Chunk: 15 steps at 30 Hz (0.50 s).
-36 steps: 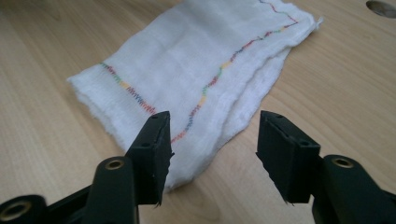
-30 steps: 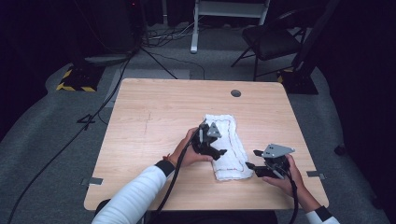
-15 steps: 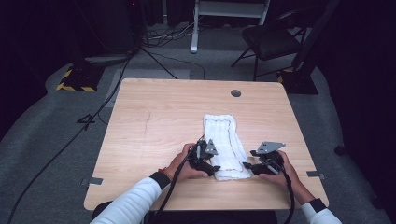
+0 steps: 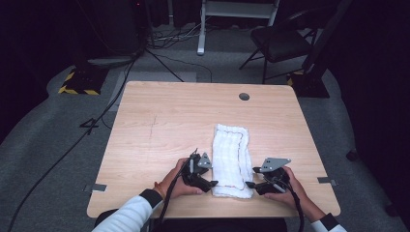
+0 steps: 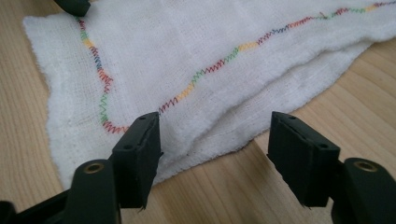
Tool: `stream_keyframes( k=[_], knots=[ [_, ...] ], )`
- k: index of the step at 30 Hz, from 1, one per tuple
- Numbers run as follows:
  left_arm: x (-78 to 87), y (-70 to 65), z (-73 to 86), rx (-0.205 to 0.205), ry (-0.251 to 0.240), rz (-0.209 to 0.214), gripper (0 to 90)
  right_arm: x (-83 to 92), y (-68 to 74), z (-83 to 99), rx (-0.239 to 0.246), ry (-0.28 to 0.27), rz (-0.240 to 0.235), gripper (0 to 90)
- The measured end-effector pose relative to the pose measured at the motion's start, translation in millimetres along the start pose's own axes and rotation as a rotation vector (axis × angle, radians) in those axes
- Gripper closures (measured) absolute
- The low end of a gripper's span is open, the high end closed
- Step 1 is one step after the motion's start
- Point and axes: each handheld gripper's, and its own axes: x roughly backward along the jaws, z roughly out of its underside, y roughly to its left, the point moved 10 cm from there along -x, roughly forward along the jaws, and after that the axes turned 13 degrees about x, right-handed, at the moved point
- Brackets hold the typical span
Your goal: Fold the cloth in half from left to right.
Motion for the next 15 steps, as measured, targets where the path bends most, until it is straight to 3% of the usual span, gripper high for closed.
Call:
stream_keyframes(
  k=[2,4,8,9,10,12,15],
  knots=[
    [3.4,1.3,-1.3,-0.014,-0.005,-0.025,24.4,2.9,-5.5,-2.8,-0.006,-0.009,0.023,33.6],
    [6.4,3.0,-4.0,-0.022,-0.015,-0.023,19.9,7.7,-16.0,-5.5,-0.022,-0.023,0.055,34.1],
    [12.8,14.4,-18.6,-0.001,-0.055,-0.028,19.6,16.7,-42.5,-12.8,-0.052,-0.059,0.124,36.1],
    [12.8,14.4,-18.6,-0.001,-0.055,-0.028,19.5,16.7,-42.5,-12.8,-0.052,-0.059,0.124,36.1],
    [14.7,20.7,-29.1,0.010,-0.077,-0.034,19.8,18.9,-56.8,-17.5,-0.065,-0.074,0.147,37.6],
    [14.9,28.7,-41.5,0.013,-0.096,-0.048,19.6,18.2,-68.7,-21.6,-0.069,-0.077,0.171,38.6],
    [11.4,44.4,-62.5,0.010,-0.148,-0.109,21.4,12.4,-88.3,-29.4,-0.066,-0.057,0.193,38.9]
  ],
)
